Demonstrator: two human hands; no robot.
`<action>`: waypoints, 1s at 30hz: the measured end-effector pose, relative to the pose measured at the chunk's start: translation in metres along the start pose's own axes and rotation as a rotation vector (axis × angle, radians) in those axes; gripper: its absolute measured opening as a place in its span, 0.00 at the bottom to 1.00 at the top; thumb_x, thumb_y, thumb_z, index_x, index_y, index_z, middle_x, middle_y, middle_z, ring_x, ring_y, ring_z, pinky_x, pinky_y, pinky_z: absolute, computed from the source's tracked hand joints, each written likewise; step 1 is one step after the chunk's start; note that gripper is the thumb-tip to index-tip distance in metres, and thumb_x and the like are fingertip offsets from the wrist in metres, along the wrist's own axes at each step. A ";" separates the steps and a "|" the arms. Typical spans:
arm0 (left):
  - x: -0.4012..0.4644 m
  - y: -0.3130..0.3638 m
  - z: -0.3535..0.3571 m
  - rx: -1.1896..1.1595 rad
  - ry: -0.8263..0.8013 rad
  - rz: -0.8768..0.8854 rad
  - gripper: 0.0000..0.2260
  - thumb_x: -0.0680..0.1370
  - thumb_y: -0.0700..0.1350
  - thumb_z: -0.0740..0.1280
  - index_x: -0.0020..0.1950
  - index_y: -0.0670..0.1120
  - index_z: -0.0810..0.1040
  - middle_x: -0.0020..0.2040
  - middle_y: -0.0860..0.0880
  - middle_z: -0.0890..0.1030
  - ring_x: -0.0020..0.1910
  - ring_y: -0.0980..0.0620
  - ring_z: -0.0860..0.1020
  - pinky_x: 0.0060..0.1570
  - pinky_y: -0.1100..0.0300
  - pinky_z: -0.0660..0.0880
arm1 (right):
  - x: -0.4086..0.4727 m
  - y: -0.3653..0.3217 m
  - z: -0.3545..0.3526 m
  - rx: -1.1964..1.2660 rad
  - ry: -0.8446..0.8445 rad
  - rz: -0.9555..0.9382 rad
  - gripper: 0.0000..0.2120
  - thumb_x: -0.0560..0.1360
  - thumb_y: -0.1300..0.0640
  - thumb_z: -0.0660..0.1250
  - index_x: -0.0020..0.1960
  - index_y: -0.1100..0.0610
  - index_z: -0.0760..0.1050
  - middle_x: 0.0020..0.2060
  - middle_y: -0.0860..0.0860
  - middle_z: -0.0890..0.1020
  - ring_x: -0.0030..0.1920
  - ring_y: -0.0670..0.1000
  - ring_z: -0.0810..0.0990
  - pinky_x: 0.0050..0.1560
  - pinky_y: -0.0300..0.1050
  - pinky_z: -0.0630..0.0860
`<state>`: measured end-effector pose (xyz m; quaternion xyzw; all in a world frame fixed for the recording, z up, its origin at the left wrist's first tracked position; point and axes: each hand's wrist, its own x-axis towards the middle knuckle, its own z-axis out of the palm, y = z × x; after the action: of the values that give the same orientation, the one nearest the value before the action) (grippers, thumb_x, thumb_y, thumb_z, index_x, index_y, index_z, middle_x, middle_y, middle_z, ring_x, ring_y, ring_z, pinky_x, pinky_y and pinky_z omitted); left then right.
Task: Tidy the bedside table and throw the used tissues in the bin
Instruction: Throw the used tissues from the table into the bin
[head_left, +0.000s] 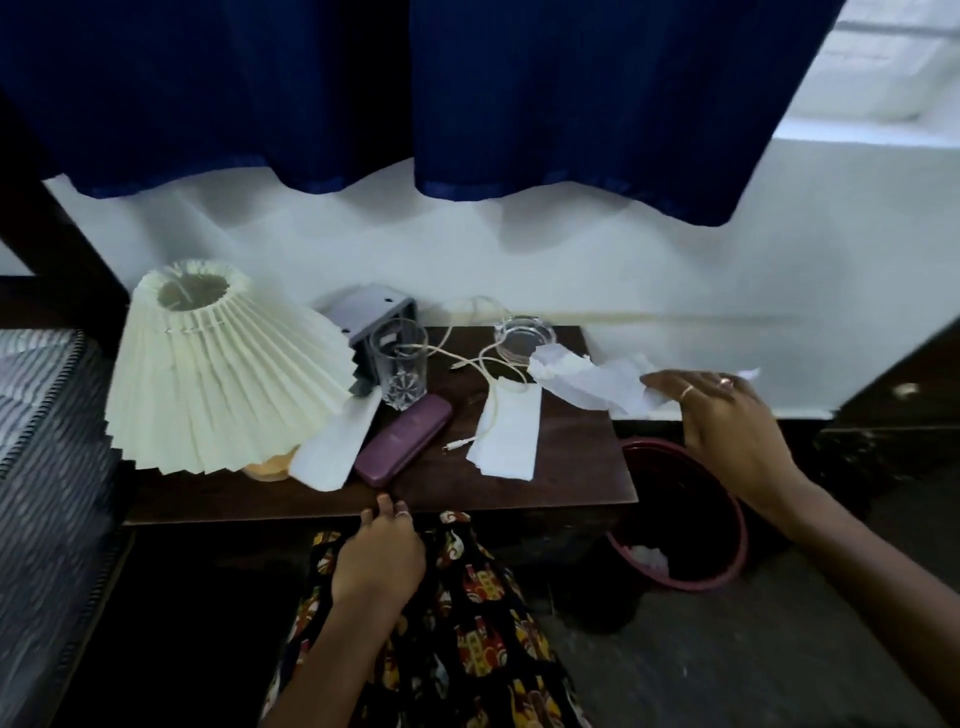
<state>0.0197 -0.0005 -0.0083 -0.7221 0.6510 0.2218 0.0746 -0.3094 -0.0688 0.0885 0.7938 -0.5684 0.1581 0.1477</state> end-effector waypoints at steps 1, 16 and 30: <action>0.000 0.000 0.000 0.009 -0.002 0.000 0.23 0.81 0.47 0.52 0.76 0.43 0.57 0.77 0.44 0.55 0.74 0.43 0.58 0.65 0.48 0.68 | -0.015 0.009 0.004 -0.001 -0.004 0.034 0.25 0.67 0.68 0.56 0.60 0.55 0.78 0.55 0.52 0.83 0.53 0.56 0.82 0.53 0.52 0.74; 0.001 0.007 -0.003 0.025 0.040 -0.047 0.21 0.81 0.49 0.55 0.73 0.44 0.64 0.74 0.43 0.64 0.67 0.42 0.69 0.60 0.49 0.71 | -0.141 0.051 0.093 0.217 -0.296 0.467 0.21 0.73 0.66 0.65 0.66 0.63 0.72 0.59 0.60 0.80 0.57 0.61 0.80 0.54 0.55 0.78; -0.013 -0.010 -0.009 0.017 0.013 0.006 0.24 0.80 0.47 0.54 0.76 0.49 0.56 0.78 0.50 0.54 0.75 0.49 0.58 0.66 0.48 0.66 | -0.039 -0.040 0.076 0.366 -0.145 0.063 0.16 0.75 0.64 0.65 0.62 0.63 0.75 0.59 0.60 0.80 0.59 0.59 0.79 0.60 0.54 0.75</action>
<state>0.0304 0.0094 0.0032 -0.7209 0.6555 0.2119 0.0758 -0.2767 -0.0543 0.0015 0.7986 -0.5638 0.2056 -0.0453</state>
